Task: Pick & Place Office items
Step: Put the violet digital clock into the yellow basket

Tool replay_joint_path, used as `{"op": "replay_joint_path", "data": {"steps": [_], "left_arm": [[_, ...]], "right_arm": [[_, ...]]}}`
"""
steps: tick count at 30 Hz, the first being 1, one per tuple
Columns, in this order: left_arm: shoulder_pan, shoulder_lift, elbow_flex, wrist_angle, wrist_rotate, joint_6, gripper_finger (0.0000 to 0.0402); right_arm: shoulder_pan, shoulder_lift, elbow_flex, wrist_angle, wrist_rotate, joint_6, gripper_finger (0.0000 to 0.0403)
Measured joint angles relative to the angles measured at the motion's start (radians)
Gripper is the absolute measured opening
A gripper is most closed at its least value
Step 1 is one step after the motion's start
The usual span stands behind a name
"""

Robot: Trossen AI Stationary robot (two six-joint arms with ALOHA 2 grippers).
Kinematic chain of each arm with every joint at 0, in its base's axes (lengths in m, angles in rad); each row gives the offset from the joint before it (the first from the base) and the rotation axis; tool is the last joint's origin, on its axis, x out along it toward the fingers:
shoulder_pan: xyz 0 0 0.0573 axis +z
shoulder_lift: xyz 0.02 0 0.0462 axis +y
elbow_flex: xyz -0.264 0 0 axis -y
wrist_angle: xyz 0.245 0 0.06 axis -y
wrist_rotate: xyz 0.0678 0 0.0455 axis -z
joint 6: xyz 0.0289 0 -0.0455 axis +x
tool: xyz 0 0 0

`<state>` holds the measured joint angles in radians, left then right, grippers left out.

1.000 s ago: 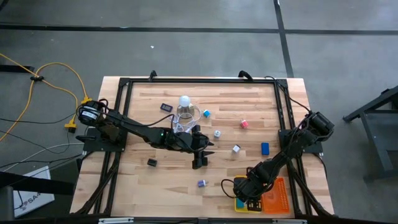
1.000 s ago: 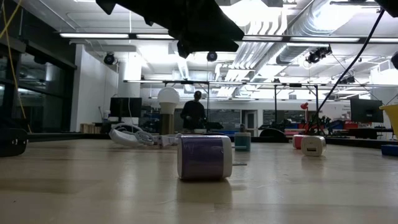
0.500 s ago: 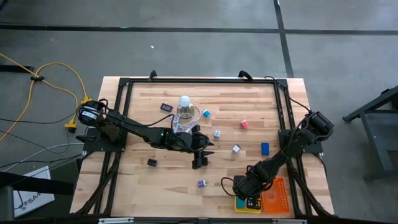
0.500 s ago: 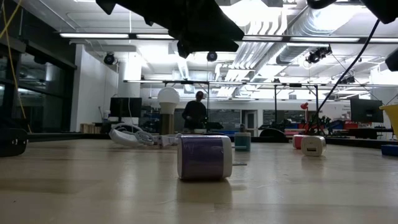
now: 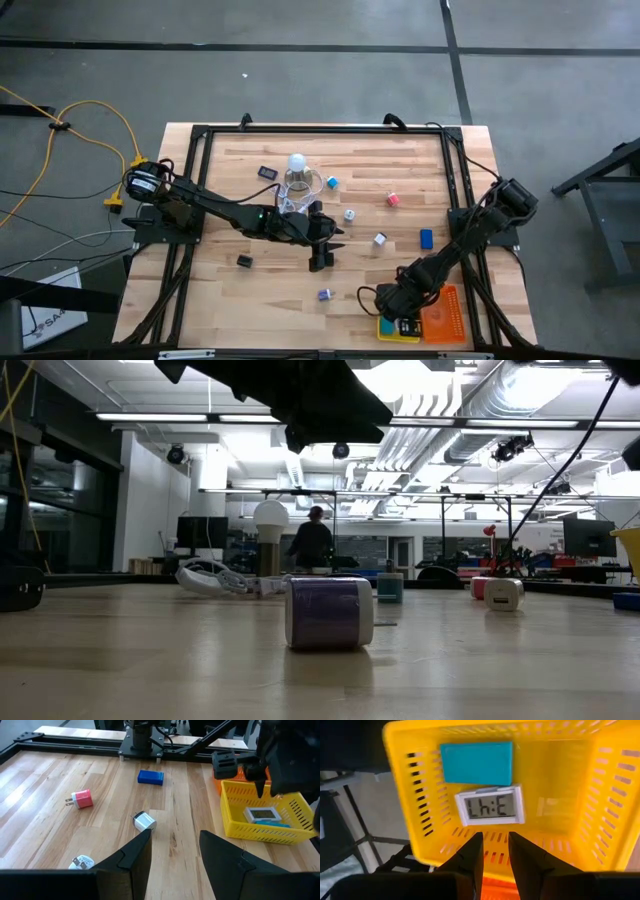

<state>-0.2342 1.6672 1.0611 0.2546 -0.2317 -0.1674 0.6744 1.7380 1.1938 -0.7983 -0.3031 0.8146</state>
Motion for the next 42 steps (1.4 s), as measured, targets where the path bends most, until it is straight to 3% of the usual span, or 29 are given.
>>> {"op": "replay_joint_path", "data": {"steps": [10, 20, 25, 37, 42], "left_arm": [[0.003, -0.032, 0.000, -0.052, 0.060, 0.024, 0.0159], [0.056, -0.107, 0.001, -0.225, 0.051, 0.021, 0.0159], [0.076, -0.116, 0.001, -0.263, 0.051, 0.021, 0.0159], [0.128, -0.134, -0.003, -0.361, 0.051, 0.056, 0.0159], [0.145, -0.163, -0.005, -0.423, 0.051, 0.063, 0.0159]], "right_arm": [[-0.100, -0.131, 0.000, -0.046, 0.112, -0.050, 0.0078], [-0.229, -0.300, 0.000, -0.081, 0.412, -0.232, 0.0078], [-0.299, -0.319, 0.000, -0.099, 0.522, -0.325, 0.0078], [-0.536, -0.319, 0.000, -0.088, 0.522, -0.523, 0.0078], [-0.659, -0.320, -0.043, 0.053, 0.387, -0.640, 0.0078]]}}
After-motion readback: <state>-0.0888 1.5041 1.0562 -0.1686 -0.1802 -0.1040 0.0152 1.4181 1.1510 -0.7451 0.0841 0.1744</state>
